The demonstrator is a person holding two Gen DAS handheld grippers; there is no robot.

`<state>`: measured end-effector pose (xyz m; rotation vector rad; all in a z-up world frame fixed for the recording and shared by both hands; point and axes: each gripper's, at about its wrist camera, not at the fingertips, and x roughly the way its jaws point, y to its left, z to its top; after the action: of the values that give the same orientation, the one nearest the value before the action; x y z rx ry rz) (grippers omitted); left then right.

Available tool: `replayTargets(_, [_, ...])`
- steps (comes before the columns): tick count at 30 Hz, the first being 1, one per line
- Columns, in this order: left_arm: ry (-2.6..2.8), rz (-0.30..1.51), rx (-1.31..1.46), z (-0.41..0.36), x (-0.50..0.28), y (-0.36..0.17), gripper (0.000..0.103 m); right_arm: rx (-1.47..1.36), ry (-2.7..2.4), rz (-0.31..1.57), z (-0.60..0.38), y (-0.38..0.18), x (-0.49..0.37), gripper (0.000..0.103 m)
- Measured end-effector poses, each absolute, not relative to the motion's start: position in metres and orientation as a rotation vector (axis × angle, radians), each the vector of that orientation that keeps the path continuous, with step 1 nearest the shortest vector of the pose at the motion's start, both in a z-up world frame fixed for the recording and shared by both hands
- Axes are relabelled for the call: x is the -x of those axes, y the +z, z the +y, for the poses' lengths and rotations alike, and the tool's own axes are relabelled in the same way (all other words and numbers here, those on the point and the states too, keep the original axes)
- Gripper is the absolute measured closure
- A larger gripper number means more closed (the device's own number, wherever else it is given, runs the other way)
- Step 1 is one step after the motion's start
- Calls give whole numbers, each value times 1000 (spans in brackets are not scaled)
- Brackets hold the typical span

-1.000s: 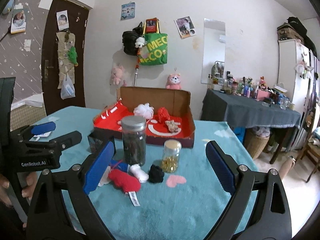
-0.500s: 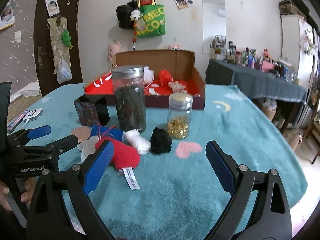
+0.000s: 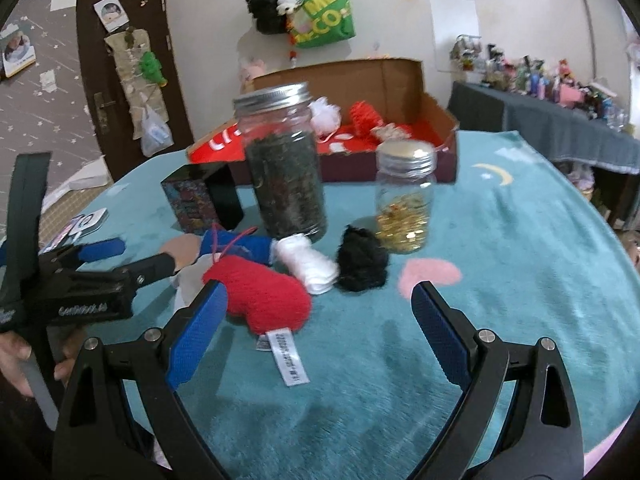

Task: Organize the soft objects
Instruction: 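Grasp the tan round sponge pad with the left tool while the right grasps the red fuzzy heart, then lift the tan pad and red heart and carry both toward the box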

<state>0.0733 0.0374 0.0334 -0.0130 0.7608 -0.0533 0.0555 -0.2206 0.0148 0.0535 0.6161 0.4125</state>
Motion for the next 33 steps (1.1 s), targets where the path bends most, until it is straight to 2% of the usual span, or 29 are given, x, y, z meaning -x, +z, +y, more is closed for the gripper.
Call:
replayTargets(5, [-102, 848, 18, 36, -90, 22, 23, -89, 521, 675, -208, 8, -67, 11])
replayTargets(6, [-99, 843, 3, 35, -89, 22, 26, -77, 525, 679, -204, 7, -68, 15])
replayTargets(7, [-111, 837, -1, 34, -88, 23, 32, -58, 526, 688, -200, 5, -69, 26])
replayTargets(8, [-132, 833, -6, 33, -88, 23, 46, -44, 527, 699, -196, 2, -71, 44])
replayTargets(9, [-144, 830, -12, 32, -86, 23, 50, -44, 549, 719, -194, -1, -73, 52])
replayTargets(11, [-144, 819, -6, 34, -81, 25, 57, -26, 555, 701, -192, -2, -70, 55])
replayTargets(15, [-166, 805, 49, 41, -74, 33, 76, -23, 551, 630, -199, 10, -59, 57])
replayTargets(22, [-270, 754, 60, 26, -60, 53, 81, -70, 509, 582, -222, 30, -54, 57])
replayTargets(33, [-353, 766, 21, -2, -61, 53, 81, -62, 455, 585, -228, 29, -59, 57])
